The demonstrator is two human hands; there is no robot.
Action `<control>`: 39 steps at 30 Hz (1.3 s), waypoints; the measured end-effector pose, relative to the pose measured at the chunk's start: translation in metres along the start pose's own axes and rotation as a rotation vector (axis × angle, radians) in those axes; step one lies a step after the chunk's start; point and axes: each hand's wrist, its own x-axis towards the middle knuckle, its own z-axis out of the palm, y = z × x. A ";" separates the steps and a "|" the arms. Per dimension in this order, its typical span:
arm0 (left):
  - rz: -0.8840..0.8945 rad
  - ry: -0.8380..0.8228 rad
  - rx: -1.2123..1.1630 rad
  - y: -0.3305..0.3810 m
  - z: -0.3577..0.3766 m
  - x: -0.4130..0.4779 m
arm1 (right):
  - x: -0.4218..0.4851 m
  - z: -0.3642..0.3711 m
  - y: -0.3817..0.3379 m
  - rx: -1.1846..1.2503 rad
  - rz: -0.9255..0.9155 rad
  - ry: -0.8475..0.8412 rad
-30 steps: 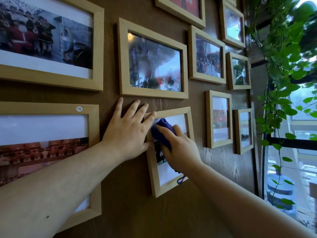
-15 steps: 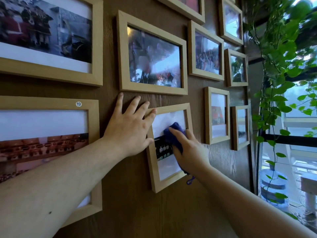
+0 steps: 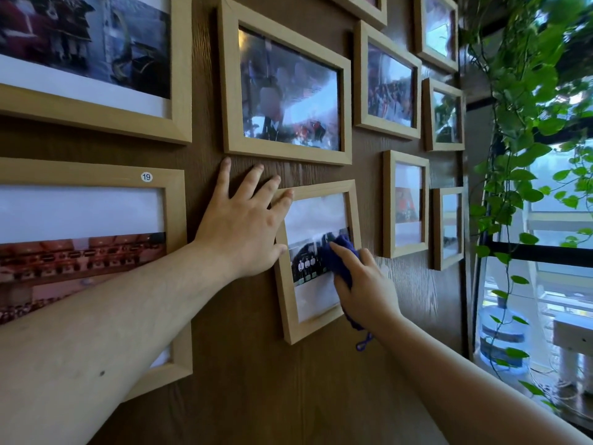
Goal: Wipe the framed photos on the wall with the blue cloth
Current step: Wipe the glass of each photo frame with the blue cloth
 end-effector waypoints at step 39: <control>0.018 0.006 -0.017 0.000 0.005 0.001 | -0.032 -0.035 0.040 -0.503 -0.230 -0.357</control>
